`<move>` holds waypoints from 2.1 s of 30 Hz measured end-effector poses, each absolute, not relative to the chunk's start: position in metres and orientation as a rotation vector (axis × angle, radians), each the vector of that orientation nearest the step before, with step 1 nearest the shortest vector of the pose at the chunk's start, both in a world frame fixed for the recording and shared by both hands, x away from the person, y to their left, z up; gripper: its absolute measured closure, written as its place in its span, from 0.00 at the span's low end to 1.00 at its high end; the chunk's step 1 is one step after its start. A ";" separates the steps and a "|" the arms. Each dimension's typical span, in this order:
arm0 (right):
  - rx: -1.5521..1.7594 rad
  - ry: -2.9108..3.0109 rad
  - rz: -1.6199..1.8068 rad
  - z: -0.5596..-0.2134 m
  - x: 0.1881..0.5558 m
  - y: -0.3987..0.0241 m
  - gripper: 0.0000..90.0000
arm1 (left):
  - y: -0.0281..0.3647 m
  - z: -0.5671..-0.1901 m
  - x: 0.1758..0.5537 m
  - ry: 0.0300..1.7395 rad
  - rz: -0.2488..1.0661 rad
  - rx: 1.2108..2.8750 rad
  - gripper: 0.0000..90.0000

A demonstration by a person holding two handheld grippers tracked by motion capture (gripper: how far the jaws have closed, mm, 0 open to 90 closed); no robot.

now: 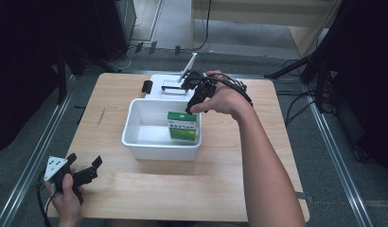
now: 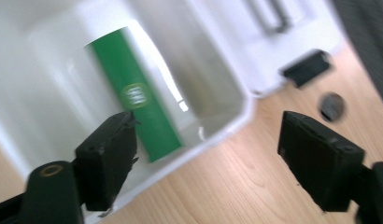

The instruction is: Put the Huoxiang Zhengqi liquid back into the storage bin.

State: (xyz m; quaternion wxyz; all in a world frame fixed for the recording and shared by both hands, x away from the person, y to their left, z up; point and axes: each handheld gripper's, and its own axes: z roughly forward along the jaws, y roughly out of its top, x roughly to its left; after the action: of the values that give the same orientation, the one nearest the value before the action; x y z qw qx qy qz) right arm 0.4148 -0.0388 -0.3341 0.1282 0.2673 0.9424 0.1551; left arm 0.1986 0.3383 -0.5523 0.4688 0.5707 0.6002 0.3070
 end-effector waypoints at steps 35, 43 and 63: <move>1.373 1.948 1.197 -0.415 0.379 -0.208 0.00 | 0.338 -0.552 0.198 1.472 0.753 1.396 0.00; 1.392 1.890 1.197 -0.442 0.355 -0.236 0.00 | 0.338 -0.552 0.198 1.471 0.758 1.397 0.00; 1.497 1.757 1.188 -0.507 0.293 -0.312 0.00 | 0.337 -0.552 0.198 1.465 0.758 1.405 0.00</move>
State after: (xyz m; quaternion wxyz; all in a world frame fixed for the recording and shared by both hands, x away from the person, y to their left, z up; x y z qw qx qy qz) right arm 0.2926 -0.3121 -0.5073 0.2696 0.5552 0.6518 0.4406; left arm 0.1984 0.3372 -0.5524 0.4682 0.5729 0.5975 0.3092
